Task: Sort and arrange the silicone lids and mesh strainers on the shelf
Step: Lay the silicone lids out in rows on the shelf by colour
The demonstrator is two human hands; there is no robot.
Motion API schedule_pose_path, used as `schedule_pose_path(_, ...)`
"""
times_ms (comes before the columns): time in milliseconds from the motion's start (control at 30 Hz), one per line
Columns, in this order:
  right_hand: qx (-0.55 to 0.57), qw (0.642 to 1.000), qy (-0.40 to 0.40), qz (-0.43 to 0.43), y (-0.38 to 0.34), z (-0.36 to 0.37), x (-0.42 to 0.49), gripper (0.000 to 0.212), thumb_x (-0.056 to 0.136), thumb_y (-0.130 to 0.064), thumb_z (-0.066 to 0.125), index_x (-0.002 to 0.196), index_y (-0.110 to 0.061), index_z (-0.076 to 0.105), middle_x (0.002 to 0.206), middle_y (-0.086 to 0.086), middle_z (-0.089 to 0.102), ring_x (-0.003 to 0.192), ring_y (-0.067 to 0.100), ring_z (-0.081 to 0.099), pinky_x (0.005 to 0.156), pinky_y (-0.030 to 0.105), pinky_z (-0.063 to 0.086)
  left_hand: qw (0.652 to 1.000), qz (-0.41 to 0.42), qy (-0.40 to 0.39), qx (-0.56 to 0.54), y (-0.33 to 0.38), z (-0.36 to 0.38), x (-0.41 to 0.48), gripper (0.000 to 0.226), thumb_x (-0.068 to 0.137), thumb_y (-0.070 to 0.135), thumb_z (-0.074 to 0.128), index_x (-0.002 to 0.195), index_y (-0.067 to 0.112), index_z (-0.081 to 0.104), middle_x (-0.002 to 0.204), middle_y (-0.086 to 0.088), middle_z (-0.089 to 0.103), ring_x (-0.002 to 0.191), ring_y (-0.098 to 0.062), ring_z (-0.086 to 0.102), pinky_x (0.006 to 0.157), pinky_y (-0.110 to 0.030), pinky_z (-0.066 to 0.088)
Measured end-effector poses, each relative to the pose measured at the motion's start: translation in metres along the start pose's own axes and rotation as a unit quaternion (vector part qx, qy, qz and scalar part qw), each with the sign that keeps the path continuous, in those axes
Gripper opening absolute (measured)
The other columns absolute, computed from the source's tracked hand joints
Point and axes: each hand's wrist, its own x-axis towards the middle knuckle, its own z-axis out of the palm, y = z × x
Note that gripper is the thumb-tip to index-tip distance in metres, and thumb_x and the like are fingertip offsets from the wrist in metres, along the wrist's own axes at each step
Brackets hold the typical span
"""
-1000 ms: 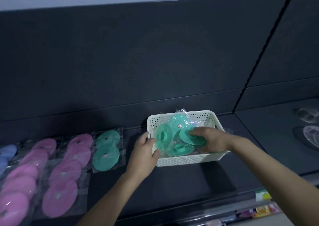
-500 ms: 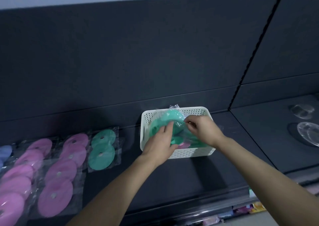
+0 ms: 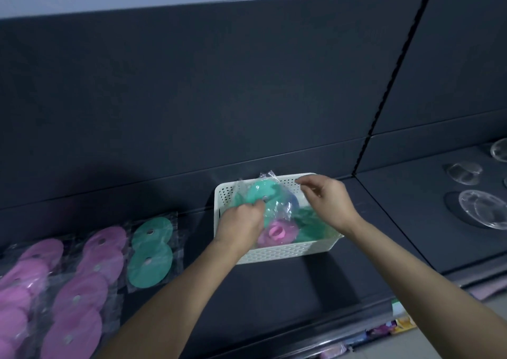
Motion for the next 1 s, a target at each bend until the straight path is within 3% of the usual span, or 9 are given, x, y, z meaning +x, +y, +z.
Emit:
schedule_pose_path(200, -0.043, 0.994, -0.089, -0.045, 0.001, -0.006, -0.001, 0.021, 0.084, -0.008, 0.061, 0.102, -0.015, 0.070, 0.097, -0.011, 0.064, 0.089, 0.002, 0.059, 0.088, 0.030, 0.049, 0.951, -0.158, 0.127, -0.233, -0.025, -0.005, 0.011, 0.019, 0.090, 0.016, 0.057, 0.105, 0.005, 0.058, 0.084, -0.014, 0.066, 0.075, -0.032, 0.063, 0.060, -0.033, 0.045)
schedule_pose_path(300, -0.141, 0.969, -0.200, -0.029, 0.009, -0.001, 0.002, 0.042, 0.083, -0.023, 0.065, 0.124, -0.019, 0.060, 0.121, -0.003, 0.061, 0.107, 0.008, 0.055, 0.092, 0.022, 0.042, 0.946, -0.179, 0.139, -0.230, -0.035, -0.003, 0.012, 0.021, 0.090, 0.015, 0.060, 0.106, 0.002, 0.058, 0.083, -0.015, 0.067, 0.076, -0.032, 0.063, 0.062, -0.036, 0.047)
schedule_pose_path(400, -0.206, 0.942, -0.265, -0.006, 0.018, 0.005, 0.002, 0.025, 0.083, -0.030, 0.061, 0.107, -0.024, 0.063, 0.104, 0.001, 0.065, 0.095, 0.021, 0.058, 0.079, 0.029, 0.045, 0.951, -0.181, 0.127, -0.217, -0.046, 0.001, 0.009, 0.017, 0.089, 0.012, 0.059, 0.102, 0.002, 0.057, 0.073, -0.011, 0.062, 0.071, -0.032, 0.061, 0.057, -0.036, 0.045)
schedule_pose_path(567, -0.202, 0.945, -0.258, 0.020, 0.024, 0.012, 0.010, 0.026, 0.090, -0.035, 0.054, 0.071, -0.017, 0.056, 0.073, 0.002, 0.061, 0.073, 0.022, 0.055, 0.065, 0.032, 0.042, 0.974, -0.140, 0.113, -0.138, -0.047, 0.012, 0.003, 0.051, 0.073, 0.008, 0.076, 0.120, 0.006, 0.058, 0.097, -0.011, 0.059, 0.091, -0.032, 0.057, 0.072, -0.037, 0.047)
schedule_pose_path(667, -0.196, 0.954, -0.223, 0.043, 0.026, 0.019, 0.020, 0.017, 0.091, -0.030, 0.055, 0.083, -0.018, 0.064, 0.081, 0.002, 0.065, 0.078, 0.023, 0.058, 0.064, 0.030, 0.042, 0.979, -0.069, 0.189, 0.019, -0.040, 0.015, 0.004, 0.073, 0.045, 0.004, 0.085, 0.114, 0.009, 0.063, 0.105, -0.012, 0.061, 0.092, -0.034, 0.058, 0.075, -0.042, 0.048)
schedule_pose_path(733, -0.192, 0.958, -0.201, 0.070, 0.029, 0.023, 0.025, 0.020, 0.091, -0.028, 0.055, 0.093, -0.010, 0.064, 0.086, 0.009, 0.067, 0.077, 0.026, 0.059, 0.063, 0.031, 0.041, 0.974, 0.057, 0.212, 0.054, -0.031, 0.014, 0.005, 0.056, 0.042, 0.006, 0.082, 0.097, 0.011, 0.070, 0.097, -0.008, 0.065, 0.090, -0.029, 0.058, 0.075, -0.037, 0.045)
schedule_pose_path(833, -0.181, 0.959, -0.191, 0.103, 0.032, 0.030, 0.032, 0.022, 0.092, -0.026, 0.054, 0.099, -0.008, 0.064, 0.082, 0.013, 0.067, 0.072, 0.027, 0.058, 0.061, 0.031, 0.040, 0.987, 0.144, 0.044, -0.051, -0.012, 0.010, 0.006, 0.008, 0.073, 0.013, 0.071, 0.080, 0.012, 0.069, 0.079, -0.001, 0.063, 0.076, -0.021, 0.057, 0.069, -0.032, 0.049)
schedule_pose_path(900, -0.166, 0.960, -0.183, 0.132, 0.034, 0.035, 0.035, 0.024, 0.091, -0.025, 0.055, 0.106, -0.008, 0.063, 0.083, 0.013, 0.066, 0.072, 0.027, 0.058, 0.062, 0.030, 0.042, 0.980, 0.055, -0.115, -0.152, -0.002, 0.013, 0.007, 0.022, 0.092, 0.032, 0.056, 0.080, 0.016, 0.065, 0.073, 0.003, 0.060, 0.066, -0.015, 0.055, 0.061, -0.029, 0.046)
schedule_pose_path(1000, -0.140, 0.960, -0.170, 0.171, 0.038, 0.041, 0.040, 0.030, 0.092, -0.029, 0.053, 0.105, -0.003, 0.060, 0.092, 0.014, 0.066, 0.084, 0.031, 0.062, 0.069, 0.033, 0.046, 0.950, -0.011, -0.198, -0.241, 0.004, 0.024, 0.011, 0.033, 0.092, 0.043, 0.055, 0.083, 0.013, 0.065, 0.074, 0.001, 0.063, 0.062, -0.012, 0.056, 0.057, -0.025, 0.041)
